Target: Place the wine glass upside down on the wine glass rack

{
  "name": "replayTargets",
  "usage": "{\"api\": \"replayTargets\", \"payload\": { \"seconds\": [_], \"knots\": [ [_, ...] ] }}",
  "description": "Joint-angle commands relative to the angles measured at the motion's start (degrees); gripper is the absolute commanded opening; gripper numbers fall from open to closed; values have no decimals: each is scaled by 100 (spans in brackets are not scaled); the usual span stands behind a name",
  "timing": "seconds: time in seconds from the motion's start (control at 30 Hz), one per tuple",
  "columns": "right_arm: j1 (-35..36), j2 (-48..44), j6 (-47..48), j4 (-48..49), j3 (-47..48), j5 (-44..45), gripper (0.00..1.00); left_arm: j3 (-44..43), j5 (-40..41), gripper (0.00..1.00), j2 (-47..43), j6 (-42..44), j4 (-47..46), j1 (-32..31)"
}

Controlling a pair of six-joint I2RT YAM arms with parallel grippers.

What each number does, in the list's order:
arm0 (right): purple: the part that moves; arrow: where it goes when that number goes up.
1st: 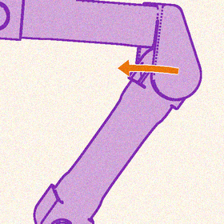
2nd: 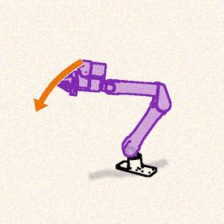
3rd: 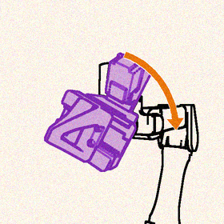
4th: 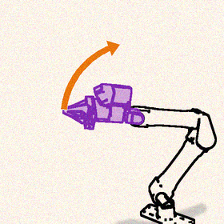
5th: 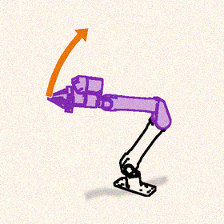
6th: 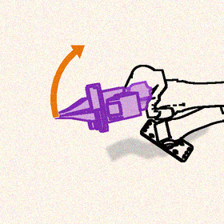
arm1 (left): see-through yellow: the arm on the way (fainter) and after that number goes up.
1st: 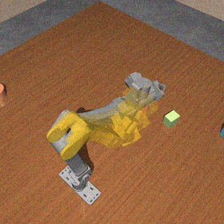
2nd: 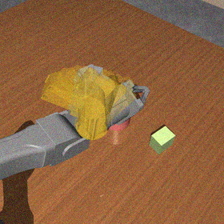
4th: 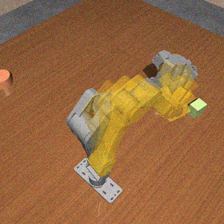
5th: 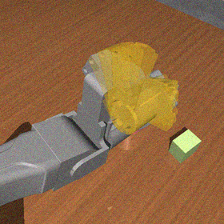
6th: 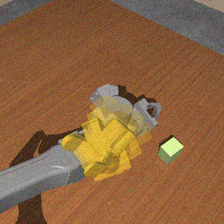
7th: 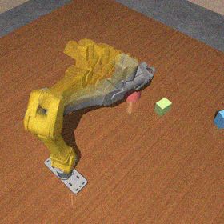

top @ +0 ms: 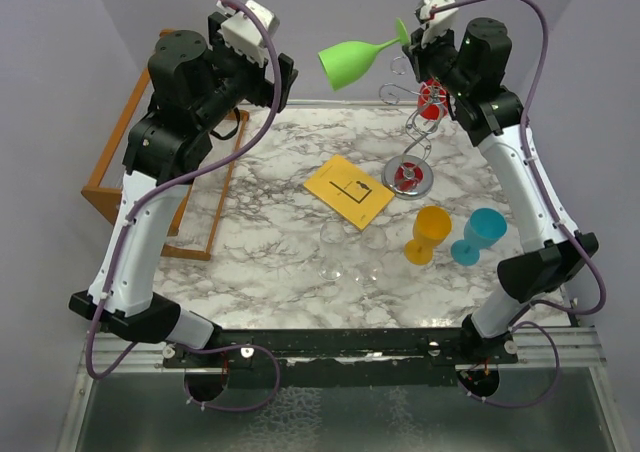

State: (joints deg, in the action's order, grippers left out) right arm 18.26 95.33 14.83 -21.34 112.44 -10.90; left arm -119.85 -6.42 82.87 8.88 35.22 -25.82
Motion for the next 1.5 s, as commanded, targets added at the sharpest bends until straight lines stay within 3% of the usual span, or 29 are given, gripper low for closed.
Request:
{"api": "replayTargets", "payload": {
  "seconds": [0.0,0.4,1.1,1.47],
  "knots": [
    [175,170,894,195,143,848,1,149,303,87,-24,130,29,40],
    [426,322,2127,479,-114,1633,1,347,370,91,16,155,24,50],
    [483,264,3639,-436,-454,1898,1,401,273,91,45,272,66,51],
    [486,359,4354,-455,-464,2599,1,395,227,91,58,293,74,51]
  ]
}}
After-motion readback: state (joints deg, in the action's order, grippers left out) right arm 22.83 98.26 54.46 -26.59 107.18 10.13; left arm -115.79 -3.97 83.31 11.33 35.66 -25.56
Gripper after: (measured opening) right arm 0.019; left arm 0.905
